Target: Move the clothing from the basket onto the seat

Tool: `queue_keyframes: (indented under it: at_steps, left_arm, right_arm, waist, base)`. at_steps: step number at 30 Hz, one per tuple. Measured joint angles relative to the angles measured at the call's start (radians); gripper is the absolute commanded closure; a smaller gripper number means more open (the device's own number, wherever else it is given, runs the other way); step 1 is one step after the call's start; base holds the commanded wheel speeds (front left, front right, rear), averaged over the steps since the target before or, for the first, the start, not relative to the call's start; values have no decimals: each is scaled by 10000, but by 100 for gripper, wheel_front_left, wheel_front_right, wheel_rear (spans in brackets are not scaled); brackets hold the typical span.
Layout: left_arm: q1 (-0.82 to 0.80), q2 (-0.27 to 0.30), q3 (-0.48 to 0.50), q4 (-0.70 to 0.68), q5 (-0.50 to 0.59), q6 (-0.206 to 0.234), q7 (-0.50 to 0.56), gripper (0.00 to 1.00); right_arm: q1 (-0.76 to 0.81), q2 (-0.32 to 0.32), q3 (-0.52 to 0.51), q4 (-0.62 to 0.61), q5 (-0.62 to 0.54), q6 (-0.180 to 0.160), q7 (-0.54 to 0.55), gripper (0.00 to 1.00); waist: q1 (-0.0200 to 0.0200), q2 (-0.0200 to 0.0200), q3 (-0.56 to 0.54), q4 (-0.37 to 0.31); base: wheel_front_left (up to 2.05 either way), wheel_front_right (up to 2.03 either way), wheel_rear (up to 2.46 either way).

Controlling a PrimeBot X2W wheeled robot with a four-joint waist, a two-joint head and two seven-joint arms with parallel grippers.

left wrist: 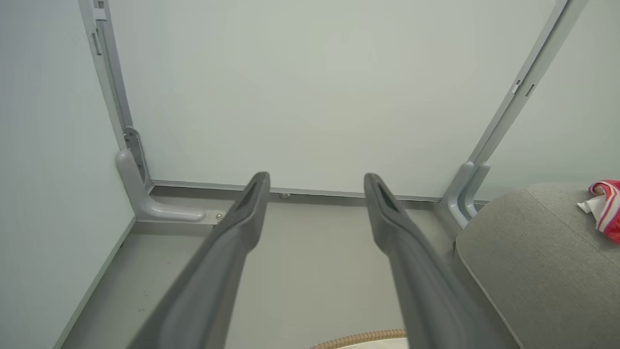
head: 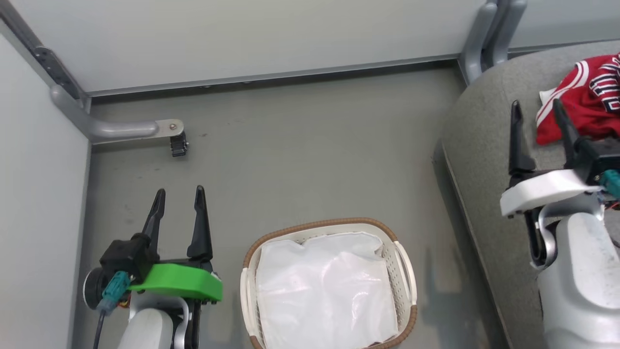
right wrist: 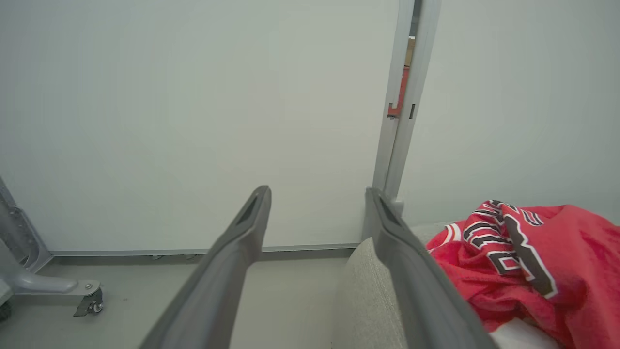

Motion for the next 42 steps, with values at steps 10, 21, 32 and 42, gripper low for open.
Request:
queue_keyframes:
  at_steps: [10, 21, 32, 42]
  left_arm:
    - [1440, -59, 867, -330, -38, -146, -2, 0]
    - [1713, -77, 771, -251, -75, -274, -2, 0]
    - [1769, -82, 669, -244, -75, -230, -2, 0]
    - [1840, -104, 631, 86, -173, -232, 2, 100]
  right_arm:
    - [2349, 140, 1559, -1212, 1687, 0, 0, 0]
    - [3372, 138, 1883, -1246, 1659, 0, 0, 0]
    - [3415, 136, 1873, -957, 1605, 0, 0, 0]
    - [3600, 232, 1841, -575, 1595, 0, 33, 100]
  waist:
    - [0, 0, -843, 680]
    - [0, 0, -1262, 835]
    - [0, 0, -1363, 876]
    - [0, 0, -1365, 879]
  base:
    - [0, 0, 0]
    - [0, 0, 0]
    - [0, 0, 0]
    - [0, 0, 0]
